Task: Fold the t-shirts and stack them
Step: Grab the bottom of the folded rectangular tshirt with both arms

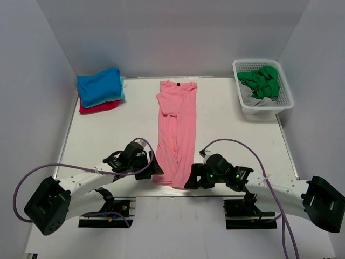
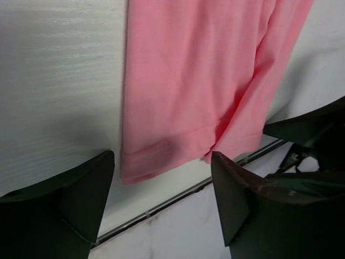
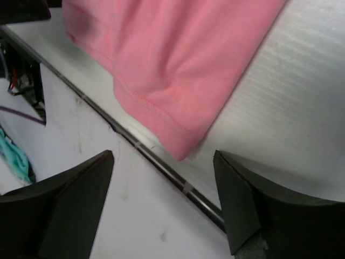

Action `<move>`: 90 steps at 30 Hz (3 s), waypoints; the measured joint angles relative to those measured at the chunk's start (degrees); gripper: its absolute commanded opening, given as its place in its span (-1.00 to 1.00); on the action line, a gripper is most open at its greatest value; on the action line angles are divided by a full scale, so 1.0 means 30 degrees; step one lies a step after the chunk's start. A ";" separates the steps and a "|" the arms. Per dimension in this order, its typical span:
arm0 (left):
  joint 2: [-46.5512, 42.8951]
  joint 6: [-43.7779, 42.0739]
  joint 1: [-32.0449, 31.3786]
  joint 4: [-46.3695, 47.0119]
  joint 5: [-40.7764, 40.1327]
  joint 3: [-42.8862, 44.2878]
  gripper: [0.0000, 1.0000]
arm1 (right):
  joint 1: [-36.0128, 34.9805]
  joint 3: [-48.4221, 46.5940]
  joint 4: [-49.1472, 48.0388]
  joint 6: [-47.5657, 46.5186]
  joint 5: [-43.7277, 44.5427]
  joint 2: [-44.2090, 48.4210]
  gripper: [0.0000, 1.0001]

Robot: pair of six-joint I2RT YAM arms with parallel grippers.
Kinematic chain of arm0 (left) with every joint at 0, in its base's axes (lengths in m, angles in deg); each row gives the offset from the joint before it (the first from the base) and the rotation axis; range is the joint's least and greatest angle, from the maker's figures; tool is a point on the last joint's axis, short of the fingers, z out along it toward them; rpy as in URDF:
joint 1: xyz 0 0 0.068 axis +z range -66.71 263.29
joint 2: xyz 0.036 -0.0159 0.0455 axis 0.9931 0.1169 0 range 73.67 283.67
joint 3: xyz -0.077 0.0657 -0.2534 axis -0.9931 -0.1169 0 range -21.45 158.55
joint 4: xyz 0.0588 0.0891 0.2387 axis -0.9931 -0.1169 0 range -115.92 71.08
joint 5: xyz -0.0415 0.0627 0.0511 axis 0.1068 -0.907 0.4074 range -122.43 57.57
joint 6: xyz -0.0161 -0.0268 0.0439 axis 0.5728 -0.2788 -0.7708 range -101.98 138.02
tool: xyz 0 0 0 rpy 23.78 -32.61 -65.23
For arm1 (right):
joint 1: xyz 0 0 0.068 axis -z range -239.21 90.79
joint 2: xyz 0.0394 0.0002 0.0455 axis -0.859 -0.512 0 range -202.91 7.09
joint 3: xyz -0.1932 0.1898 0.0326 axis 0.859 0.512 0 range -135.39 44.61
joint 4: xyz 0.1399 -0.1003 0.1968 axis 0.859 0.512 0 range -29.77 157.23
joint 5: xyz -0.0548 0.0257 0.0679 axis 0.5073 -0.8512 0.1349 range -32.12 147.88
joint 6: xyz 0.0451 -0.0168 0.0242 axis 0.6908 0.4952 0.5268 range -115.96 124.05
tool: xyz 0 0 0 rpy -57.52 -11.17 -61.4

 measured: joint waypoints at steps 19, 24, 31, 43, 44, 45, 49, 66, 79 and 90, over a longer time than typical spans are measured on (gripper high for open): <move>0.1719 0.2375 -0.2645 0.0401 -0.2186 0.0488 0.41 | 0.0022 -0.0204 -0.1173 0.2747 0.0874 -0.2237 0.02; 0.1311 0.3060 -0.2973 -0.0641 -0.2455 0.0590 0.43 | 0.0022 -0.0204 -0.1144 0.2798 0.0867 -0.2222 0.02; 0.1129 0.3570 -0.2994 -0.2448 -0.2492 0.1027 0.41 | 0.0022 -0.0204 -0.0882 0.2769 0.0845 -0.2062 0.02; 0.1800 0.4058 -0.2987 -0.3483 -0.2339 0.1042 -0.43 | 0.0022 -0.0299 -0.0189 0.2608 0.0685 -0.1880 -0.06; 0.1851 0.4116 -0.2987 -0.3497 -0.2302 0.1035 -0.49 | 0.0022 -0.0321 -0.0131 0.2579 0.0692 -0.1880 -0.10; 0.1923 0.4124 -0.2987 -0.3519 -0.2266 0.1035 -0.56 | 0.0022 -0.0372 0.0000 0.2557 0.0678 -0.1989 -0.10; 0.2047 0.4167 -0.2987 -0.3512 -0.2135 0.1013 -0.68 | 0.0015 -0.0670 0.0087 0.2521 0.0554 -0.2441 -0.20; -0.2062 0.4189 -0.3242 -0.3395 -0.1639 -0.1217 -1.00 | -0.0022 0.0015 0.3512 0.1756 0.0903 0.0423 -1.00; -0.1647 0.3643 -0.3614 -0.4918 -0.2127 0.0801 -1.00 | -0.0102 -0.2404 0.5085 0.1275 0.3067 -0.0240 -1.00; 0.0583 0.1960 -0.3548 -0.4561 -0.5195 0.6513 -1.00 | 0.0721 -0.6747 0.6368 -0.0313 0.7854 -0.1821 -1.00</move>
